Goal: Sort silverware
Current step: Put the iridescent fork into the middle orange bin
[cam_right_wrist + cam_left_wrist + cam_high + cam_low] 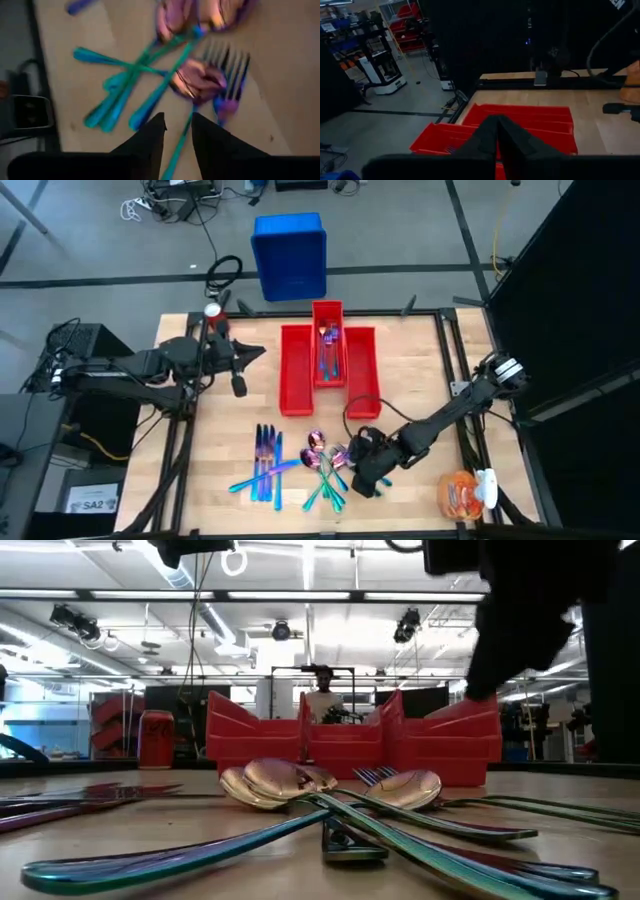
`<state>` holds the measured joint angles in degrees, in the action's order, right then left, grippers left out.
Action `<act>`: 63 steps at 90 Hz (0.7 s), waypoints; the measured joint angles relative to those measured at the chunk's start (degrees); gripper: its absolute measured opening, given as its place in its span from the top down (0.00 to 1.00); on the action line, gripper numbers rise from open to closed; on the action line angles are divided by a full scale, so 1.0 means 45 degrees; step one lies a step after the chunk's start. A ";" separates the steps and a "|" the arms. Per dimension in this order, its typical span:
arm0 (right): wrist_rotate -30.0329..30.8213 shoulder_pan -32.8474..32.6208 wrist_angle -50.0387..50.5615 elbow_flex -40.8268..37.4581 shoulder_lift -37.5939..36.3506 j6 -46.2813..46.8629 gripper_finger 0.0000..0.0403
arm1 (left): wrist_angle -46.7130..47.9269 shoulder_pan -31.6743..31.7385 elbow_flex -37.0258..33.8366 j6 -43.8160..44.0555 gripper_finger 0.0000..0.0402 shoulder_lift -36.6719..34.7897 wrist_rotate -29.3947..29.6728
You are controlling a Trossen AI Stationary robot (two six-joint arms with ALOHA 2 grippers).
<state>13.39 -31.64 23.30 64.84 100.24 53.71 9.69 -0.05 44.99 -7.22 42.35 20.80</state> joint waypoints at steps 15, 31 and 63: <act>0.0446 0.0005 0.1891 0.0908 0.0507 -0.0106 0.84 | 0.0005 0.0000 0.0000 0.0000 1.00 0.0002 0.0000; 0.0390 0.0010 0.2841 0.1672 0.1442 -0.0539 0.84 | -0.0001 0.0003 0.0000 -0.0001 1.00 0.0001 0.0000; 0.0673 0.0010 0.3373 0.2046 0.2493 -0.0611 0.81 | 0.0003 0.0000 0.0000 0.0000 1.00 0.0000 0.0005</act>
<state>16.42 -31.59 38.48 74.04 111.46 50.96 9.71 -0.05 44.99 -7.22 42.35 20.82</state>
